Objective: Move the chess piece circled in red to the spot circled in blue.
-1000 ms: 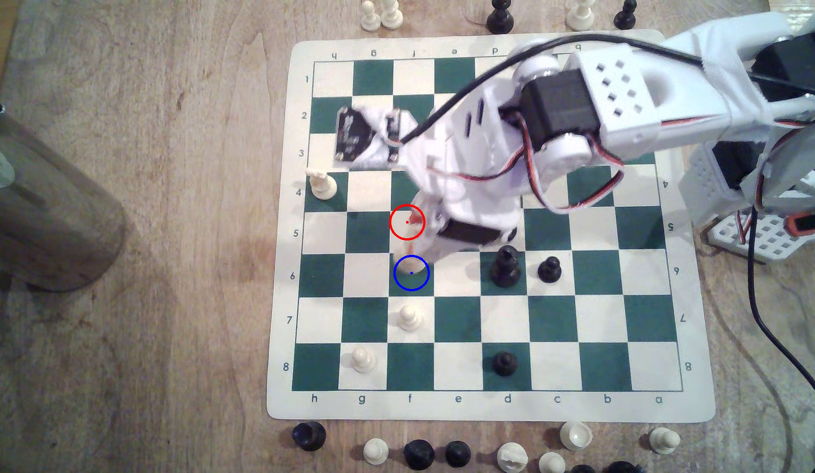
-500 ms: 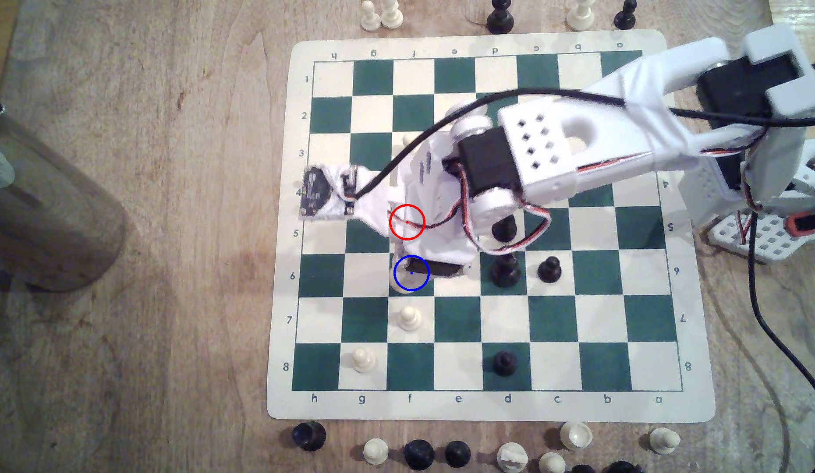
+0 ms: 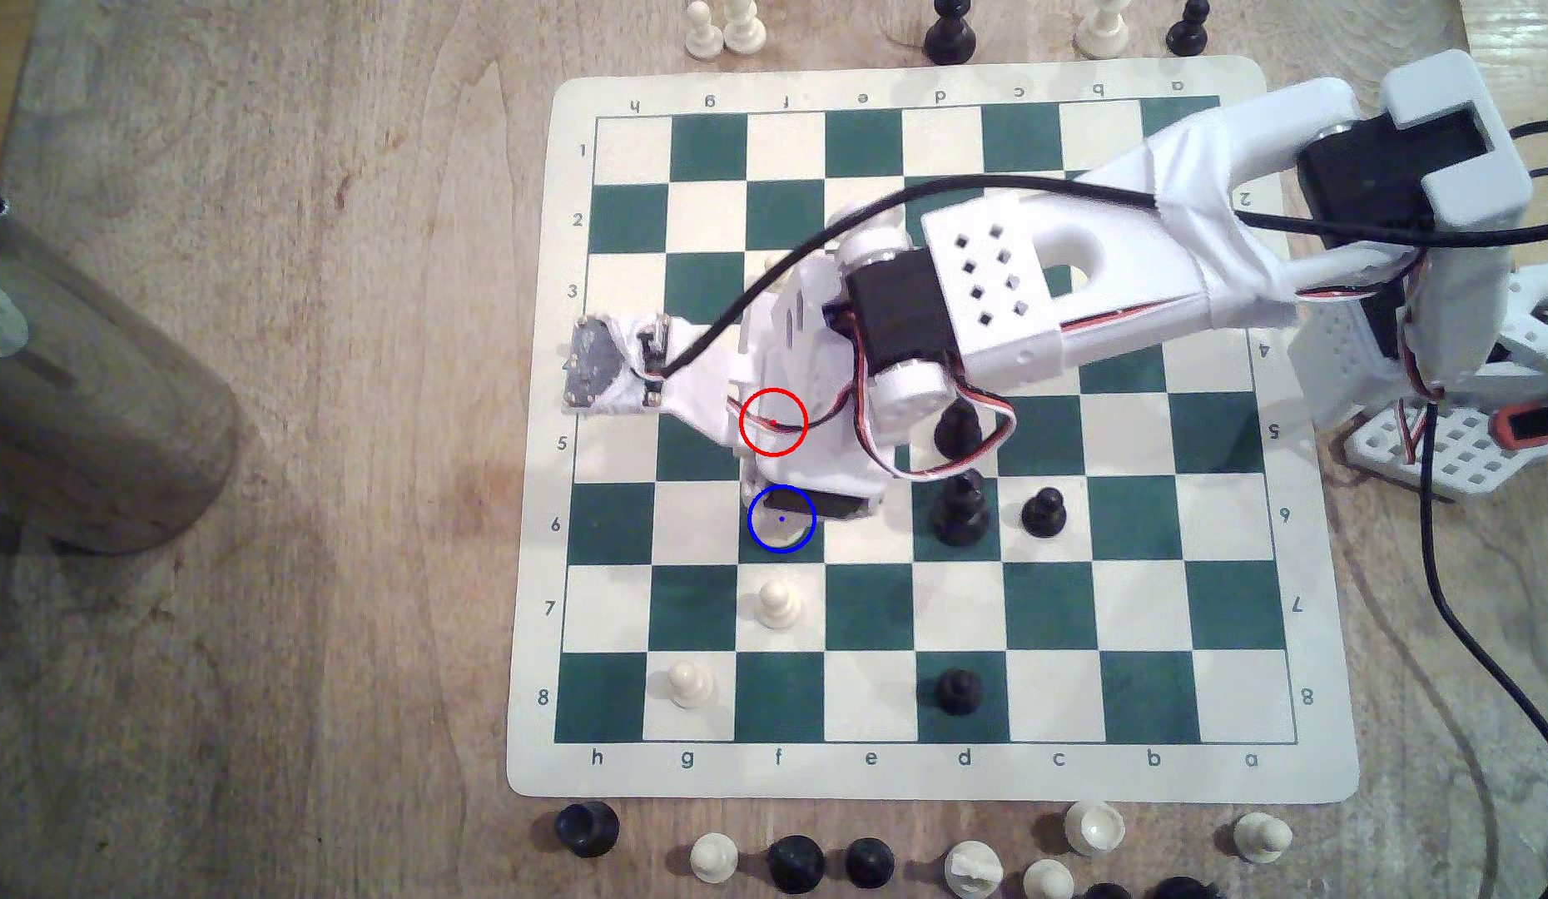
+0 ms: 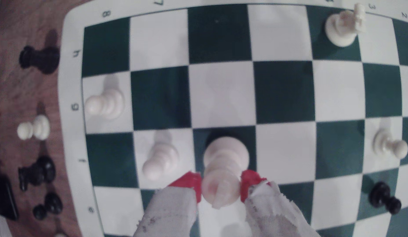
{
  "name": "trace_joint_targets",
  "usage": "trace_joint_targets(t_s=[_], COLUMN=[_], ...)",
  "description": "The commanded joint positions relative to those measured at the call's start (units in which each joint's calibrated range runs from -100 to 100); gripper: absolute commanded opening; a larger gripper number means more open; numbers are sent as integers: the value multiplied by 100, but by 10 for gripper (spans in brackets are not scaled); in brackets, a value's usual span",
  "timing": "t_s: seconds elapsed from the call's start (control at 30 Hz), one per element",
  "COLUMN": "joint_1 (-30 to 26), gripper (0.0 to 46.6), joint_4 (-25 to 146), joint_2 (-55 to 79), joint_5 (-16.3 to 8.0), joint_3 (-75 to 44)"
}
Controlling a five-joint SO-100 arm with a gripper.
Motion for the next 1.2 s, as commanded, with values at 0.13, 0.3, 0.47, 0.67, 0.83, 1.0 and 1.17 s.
trace_joint_targets(t_s=[0.13,0.3,0.47,0.67,0.83,1.0,1.17], joint_1=[10,18,26,41,49,57,237], gripper=[2,10,152,202,203,204,204], joint_4=[-88,-80,-6,125,354,583,755], joint_2=[-74,36,70,-32,-312,-1271,-2477], joint_5=[20,29,34,68,112,112,186], joint_3=[-332,-359,-368,-332,-269,339,1663])
